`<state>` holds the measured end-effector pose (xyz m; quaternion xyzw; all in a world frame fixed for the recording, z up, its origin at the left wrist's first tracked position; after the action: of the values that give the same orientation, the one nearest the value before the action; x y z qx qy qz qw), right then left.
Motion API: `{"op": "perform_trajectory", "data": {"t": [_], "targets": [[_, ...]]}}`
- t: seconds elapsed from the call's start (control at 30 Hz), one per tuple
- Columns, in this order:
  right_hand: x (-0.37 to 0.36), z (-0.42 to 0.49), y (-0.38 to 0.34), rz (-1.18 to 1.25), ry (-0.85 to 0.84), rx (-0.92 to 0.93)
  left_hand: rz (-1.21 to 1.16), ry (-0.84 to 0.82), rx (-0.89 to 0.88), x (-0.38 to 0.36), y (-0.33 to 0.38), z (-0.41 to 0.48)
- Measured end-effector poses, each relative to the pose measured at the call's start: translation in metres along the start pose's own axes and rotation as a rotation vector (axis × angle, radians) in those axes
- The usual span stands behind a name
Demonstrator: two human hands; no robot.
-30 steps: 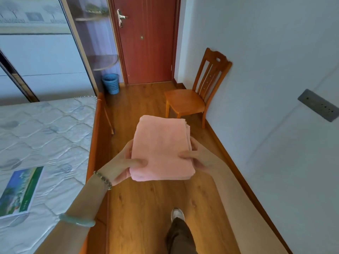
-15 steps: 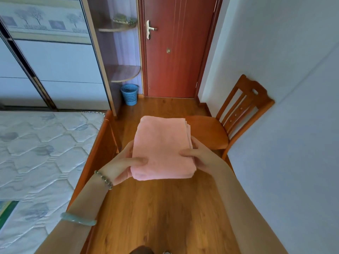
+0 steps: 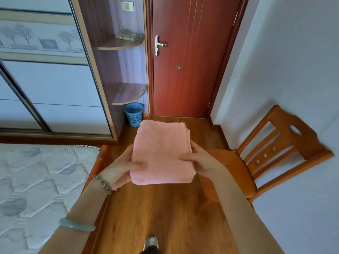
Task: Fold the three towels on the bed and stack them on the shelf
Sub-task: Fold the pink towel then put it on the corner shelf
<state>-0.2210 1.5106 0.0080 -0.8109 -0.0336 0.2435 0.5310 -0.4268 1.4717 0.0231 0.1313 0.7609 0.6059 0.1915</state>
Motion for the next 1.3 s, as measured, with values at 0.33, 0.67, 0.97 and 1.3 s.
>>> {"op": "perform_trajectory", "data": {"t": [0.33, 0.67, 0.97, 1.3], "targets": [[0.061, 0.217, -0.122, 0.007, 0.001, 0.018, -0.023, -0.001, 0.035, 0.124, 0.077, 0.214], [0.137, 0.45, -0.238, 0.028, -0.087, -0.042, 0.01, 0.072, -0.009, 0.238, 0.126, 0.434], [0.165, 0.632, -0.339, -0.015, -0.193, -0.107, -0.11, 0.262, -0.015, 0.333, 0.186, 0.573], [0.13, 0.828, -0.41, -0.091, -0.273, -0.115, -0.051, 0.485, -0.076, 0.481, 0.239, 0.668]]}}
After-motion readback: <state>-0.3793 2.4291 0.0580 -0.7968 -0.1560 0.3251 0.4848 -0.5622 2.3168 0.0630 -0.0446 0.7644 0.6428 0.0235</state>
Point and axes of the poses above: each hand's wrist, its own z-axis towards the middle knuckle, its own x-axis out of the back of the hand, y = z × x, the point moved 7 cm from there along z, towards the middle knuckle, and after that the axes turned 9 degrees about z, right-handed, at the moved point
